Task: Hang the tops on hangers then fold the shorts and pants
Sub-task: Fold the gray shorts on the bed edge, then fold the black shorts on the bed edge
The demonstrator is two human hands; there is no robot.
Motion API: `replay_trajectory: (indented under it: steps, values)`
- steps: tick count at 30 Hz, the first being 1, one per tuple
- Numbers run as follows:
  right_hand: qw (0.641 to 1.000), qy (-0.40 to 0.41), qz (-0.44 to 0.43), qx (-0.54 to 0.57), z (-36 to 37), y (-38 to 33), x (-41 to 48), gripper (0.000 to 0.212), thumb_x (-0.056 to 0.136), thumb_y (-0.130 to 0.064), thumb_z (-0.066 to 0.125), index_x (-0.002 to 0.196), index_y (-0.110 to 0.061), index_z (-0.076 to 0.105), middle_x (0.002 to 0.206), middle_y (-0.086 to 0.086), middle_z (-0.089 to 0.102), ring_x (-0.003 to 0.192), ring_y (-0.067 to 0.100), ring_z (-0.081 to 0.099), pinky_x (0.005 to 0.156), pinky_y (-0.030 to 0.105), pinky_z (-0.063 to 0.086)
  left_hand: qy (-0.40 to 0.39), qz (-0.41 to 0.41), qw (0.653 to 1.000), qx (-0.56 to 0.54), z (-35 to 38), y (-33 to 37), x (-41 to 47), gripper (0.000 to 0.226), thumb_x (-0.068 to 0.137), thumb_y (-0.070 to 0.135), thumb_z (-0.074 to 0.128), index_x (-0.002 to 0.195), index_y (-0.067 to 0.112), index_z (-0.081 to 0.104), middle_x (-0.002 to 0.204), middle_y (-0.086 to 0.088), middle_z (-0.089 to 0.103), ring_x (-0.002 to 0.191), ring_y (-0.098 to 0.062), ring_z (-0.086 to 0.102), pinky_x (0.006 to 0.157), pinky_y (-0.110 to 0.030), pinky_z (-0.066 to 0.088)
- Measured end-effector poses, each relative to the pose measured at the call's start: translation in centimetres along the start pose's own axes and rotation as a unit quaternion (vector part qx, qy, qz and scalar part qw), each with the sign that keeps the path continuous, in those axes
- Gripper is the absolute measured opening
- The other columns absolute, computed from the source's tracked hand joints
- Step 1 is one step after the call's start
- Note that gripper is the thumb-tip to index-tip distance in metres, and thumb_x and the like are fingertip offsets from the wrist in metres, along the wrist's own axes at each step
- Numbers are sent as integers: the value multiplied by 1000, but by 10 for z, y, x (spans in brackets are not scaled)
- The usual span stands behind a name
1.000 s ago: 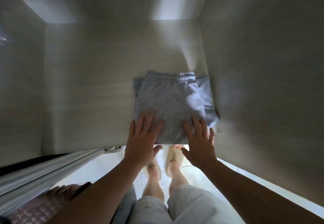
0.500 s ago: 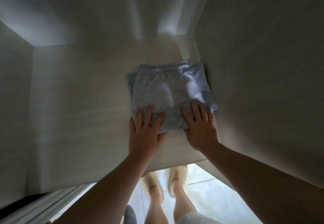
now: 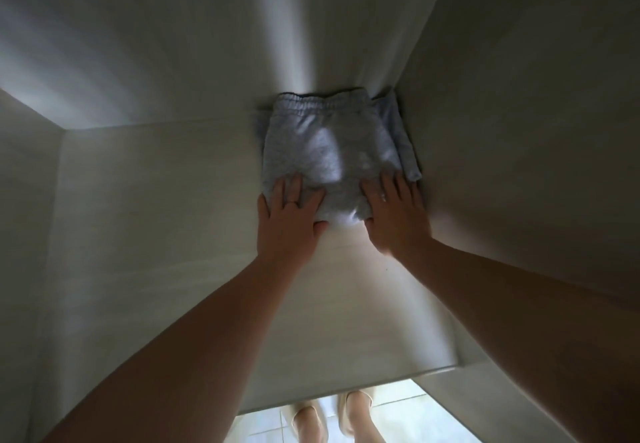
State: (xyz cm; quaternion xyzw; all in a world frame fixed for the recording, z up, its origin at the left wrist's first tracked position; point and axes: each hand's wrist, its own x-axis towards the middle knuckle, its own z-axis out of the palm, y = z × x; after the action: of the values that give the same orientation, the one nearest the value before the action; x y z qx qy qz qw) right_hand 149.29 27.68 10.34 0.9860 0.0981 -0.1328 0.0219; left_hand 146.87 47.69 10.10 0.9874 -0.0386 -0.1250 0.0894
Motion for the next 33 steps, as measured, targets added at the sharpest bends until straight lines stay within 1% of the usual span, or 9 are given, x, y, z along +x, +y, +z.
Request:
replay_trajectory:
  steps: [2,5,7,11,14,20,24,29,33]
  values:
    - [1000,-8,13,7,3,-4,-16,69,98,-44,46,158,-27,17,166,14,9,152,35,7,123,49,5,3,-9,1000,1,5,2,-16,62,97,54,46,153,39,26,168,-4,7,153,-31,3,119,-56,13]
    - [999,-35,36,4,10,-13,-49,71,102,-51,37,160,-29,3,168,12,-2,154,35,-2,122,50,3,3,-27,999,-20,14,7,-53,71,96,51,49,157,37,17,169,-3,0,154,-30,-4,120,-55,6]
    - [997,-57,43,19,13,-18,-76,71,103,-51,33,160,-31,-5,168,10,-7,154,33,-5,122,50,2,-22,-39,999,-27,20,9,-83,73,97,52,46,159,38,11,168,-1,-7,154,-27,-7,121,-54,4]
    - [993,-96,44,44,14,-26,-133,67,104,-48,35,160,-31,3,168,9,-6,155,33,-4,122,53,4,-99,-68,992,-27,23,14,-145,67,100,56,36,158,41,6,167,3,-14,154,-25,-11,122,-51,1]
    - [993,-106,44,40,6,-31,-171,66,104,-48,35,160,-30,6,168,9,-4,154,34,-2,122,54,7,-111,-88,989,-34,15,17,-188,65,101,56,34,158,41,6,168,3,-12,154,-25,-10,121,-51,2]
    - [994,-100,37,27,-24,-30,-232,66,104,-51,28,160,-30,1,168,8,-7,154,33,-2,122,53,6,-98,-111,988,-43,-13,30,-256,63,102,57,28,159,38,6,168,1,-9,154,-28,-9,121,-53,3]
    - [995,-91,17,30,-40,-29,-270,66,104,-53,26,160,-31,-3,168,5,-11,154,32,-6,122,53,3,-79,-116,988,-63,-32,41,-291,63,102,59,21,158,39,2,168,1,-13,153,-28,-14,121,-53,-2]
    - [996,-60,-24,57,-58,-26,-302,66,103,-55,24,159,-35,-5,167,1,-15,154,29,-12,122,53,0,-43,-122,991,-36,-52,52,-330,64,100,62,16,158,41,-2,168,2,-14,153,-28,-16,122,-52,-2]
    - [993,-31,-100,47,-66,-17,-325,66,103,-57,21,158,-38,-9,166,-2,-20,154,26,-15,122,51,-3,31,-143,989,-39,-60,71,-373,66,98,65,12,158,39,14,169,0,1,155,-29,-3,122,-53,8]
